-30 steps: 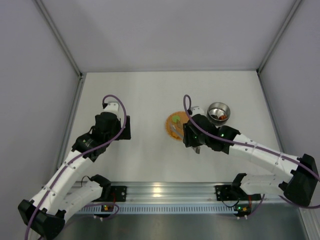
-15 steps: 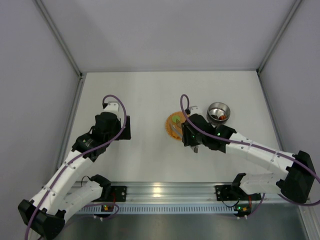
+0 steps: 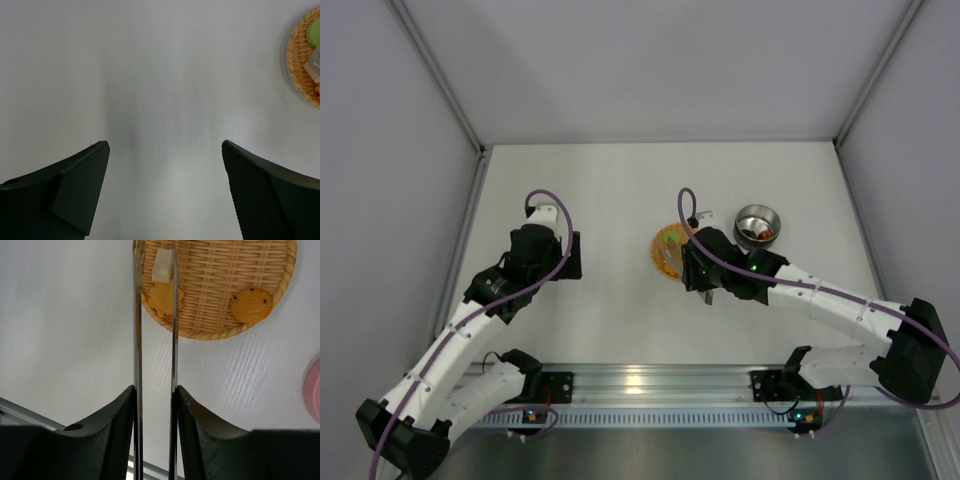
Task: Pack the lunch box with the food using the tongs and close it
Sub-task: Pick up the fake food from the plate.
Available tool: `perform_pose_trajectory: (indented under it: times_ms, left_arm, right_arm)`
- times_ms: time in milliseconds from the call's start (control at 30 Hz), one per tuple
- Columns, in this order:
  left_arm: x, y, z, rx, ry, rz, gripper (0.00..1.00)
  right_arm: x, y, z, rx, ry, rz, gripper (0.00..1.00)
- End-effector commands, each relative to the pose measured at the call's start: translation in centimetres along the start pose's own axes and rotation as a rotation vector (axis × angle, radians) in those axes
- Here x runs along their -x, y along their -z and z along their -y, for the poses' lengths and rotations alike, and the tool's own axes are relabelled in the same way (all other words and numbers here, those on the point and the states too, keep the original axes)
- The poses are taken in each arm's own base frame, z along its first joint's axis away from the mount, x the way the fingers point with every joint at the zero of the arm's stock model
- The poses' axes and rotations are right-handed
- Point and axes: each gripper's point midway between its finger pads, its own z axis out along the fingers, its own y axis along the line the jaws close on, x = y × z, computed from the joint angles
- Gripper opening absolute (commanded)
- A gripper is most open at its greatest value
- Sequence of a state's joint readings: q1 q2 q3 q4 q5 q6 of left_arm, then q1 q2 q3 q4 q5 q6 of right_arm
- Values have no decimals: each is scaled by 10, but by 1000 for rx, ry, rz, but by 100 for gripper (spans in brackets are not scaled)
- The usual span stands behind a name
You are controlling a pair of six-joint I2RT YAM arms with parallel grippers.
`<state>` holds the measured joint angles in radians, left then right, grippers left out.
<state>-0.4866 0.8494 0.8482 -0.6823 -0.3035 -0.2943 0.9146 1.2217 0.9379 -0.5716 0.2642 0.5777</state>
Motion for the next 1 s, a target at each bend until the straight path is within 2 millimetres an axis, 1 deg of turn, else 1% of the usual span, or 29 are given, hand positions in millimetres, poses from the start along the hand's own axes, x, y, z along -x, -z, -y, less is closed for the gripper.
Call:
perform_pose_trajectory:
  times_ms: [0,533,667,833,967]
  left_arm:
    - [1,-3,1,2,7,8,99]
    - [2,-2,1,1,8,12,99]
    - [1,-2,1,0,7,11,99]
    - [1,-2,1,0,7,11,99]
    - [1,-2,1,-1,7,12,99]
  right_arm:
    - [17,6,-18,51,-14,63,36]
    - [8,3,-15,35,0,43,36]
    - [7,2,-8,1,3,46,37]
    - [4,2,-5,-8,1,42,37]
    - [1,0,-7,4,4,34,37]
